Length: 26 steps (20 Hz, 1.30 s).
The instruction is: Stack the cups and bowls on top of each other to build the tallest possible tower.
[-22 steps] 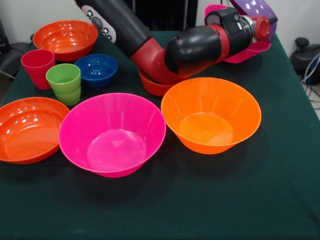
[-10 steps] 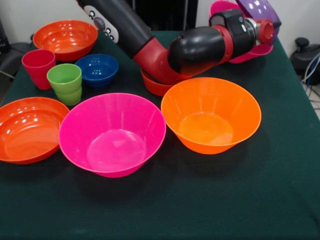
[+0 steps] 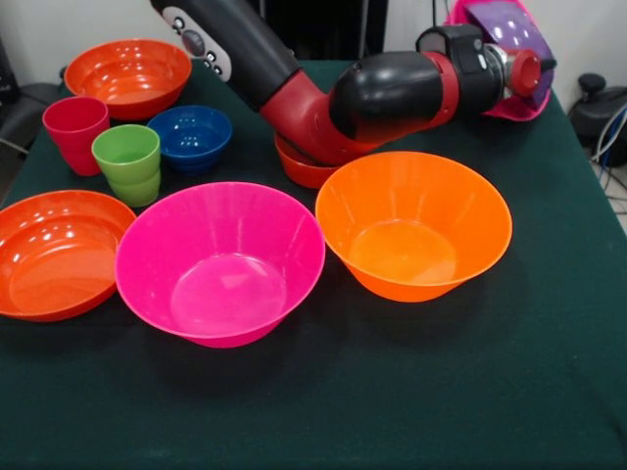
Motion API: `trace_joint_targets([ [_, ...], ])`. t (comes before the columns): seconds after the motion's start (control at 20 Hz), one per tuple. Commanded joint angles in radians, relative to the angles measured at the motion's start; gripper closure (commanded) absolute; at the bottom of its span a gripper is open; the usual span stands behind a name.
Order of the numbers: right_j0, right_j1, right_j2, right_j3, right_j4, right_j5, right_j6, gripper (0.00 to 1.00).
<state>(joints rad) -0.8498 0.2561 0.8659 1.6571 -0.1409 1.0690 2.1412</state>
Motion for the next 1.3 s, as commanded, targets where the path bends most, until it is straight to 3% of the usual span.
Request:
trace_joint_targets([
  [0.05,0.058,0.077,-0.124,-0.066,-0.002,-0.057,-0.057,1.00],
  [0.45,0.025,-0.025,-0.086,0.031,0.050,-0.012,0.025,1.00],
  [0.95,-0.003,-0.126,-0.042,0.153,0.127,-0.027,0.097,1.00],
  [1.3,0.028,-0.120,-0.054,0.155,0.157,-0.054,0.078,1.00],
])
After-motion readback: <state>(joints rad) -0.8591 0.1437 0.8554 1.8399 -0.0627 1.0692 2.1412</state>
